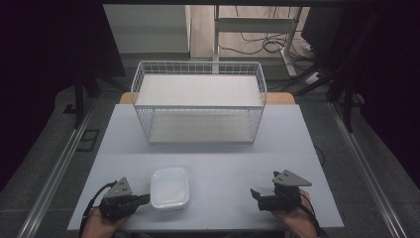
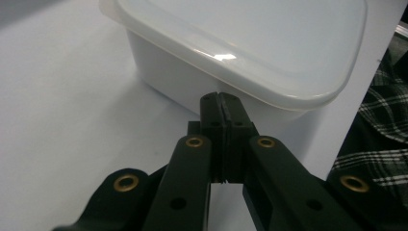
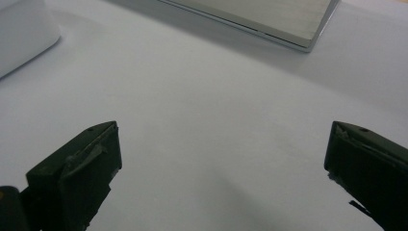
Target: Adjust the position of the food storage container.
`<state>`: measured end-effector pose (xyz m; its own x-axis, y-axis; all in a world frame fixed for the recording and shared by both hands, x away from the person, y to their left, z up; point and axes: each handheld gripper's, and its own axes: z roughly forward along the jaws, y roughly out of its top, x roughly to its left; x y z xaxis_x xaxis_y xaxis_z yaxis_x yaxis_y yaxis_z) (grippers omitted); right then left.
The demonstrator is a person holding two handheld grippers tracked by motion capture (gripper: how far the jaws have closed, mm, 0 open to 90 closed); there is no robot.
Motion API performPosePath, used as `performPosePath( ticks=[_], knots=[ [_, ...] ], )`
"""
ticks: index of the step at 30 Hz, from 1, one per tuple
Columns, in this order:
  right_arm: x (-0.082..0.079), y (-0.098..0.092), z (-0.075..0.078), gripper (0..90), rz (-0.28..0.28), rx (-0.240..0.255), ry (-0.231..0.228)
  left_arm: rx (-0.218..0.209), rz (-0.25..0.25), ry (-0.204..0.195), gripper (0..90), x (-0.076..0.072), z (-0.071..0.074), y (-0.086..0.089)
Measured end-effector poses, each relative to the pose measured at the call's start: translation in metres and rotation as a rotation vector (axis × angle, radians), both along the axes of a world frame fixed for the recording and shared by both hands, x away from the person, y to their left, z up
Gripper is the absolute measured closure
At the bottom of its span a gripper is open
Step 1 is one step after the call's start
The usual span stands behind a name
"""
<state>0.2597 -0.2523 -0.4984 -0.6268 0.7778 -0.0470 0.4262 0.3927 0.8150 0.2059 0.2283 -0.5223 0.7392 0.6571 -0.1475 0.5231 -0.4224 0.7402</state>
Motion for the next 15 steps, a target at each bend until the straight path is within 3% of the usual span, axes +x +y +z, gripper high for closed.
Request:
performPosePath(
  ticks=[6,15],
  knots=[
    [0.0,-0.001,0.001,0.0,-0.001,0.01,0.0,-0.012,-0.037,0.009,89.9,0.002,0.001,-0.012],
    [0.0,0.002,0.002,0.0,0.003,0.012,0.015,-0.018,-0.091,0.013,89.9,0.011,0.003,-0.047]
  ],
)
